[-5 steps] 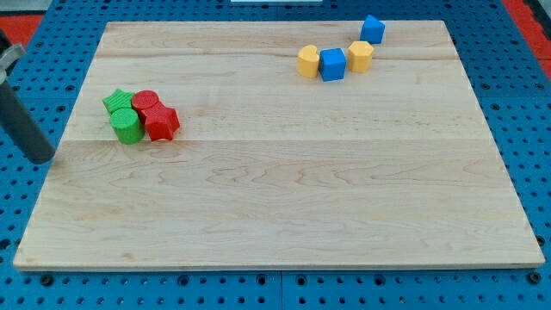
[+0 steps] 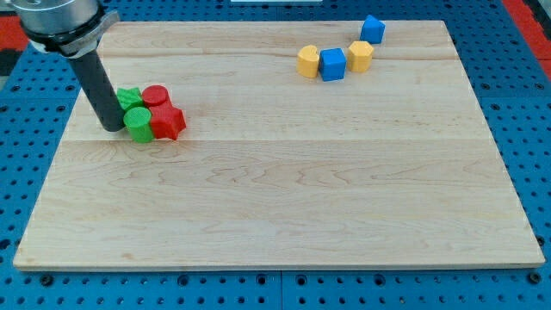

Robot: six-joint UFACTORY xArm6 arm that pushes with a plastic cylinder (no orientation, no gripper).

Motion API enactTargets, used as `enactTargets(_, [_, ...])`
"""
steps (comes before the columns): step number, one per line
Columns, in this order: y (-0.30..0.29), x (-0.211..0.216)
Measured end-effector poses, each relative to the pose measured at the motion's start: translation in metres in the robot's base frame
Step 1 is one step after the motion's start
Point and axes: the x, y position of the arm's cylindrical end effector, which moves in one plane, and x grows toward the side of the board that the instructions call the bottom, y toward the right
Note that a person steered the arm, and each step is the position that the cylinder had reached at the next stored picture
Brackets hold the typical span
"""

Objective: Separate the green circle along with red star from the green star and red circle

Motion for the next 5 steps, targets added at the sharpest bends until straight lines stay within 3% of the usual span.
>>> enactTargets(3, [0.012,-0.001])
enactTargets(5, [0.052,-0.001])
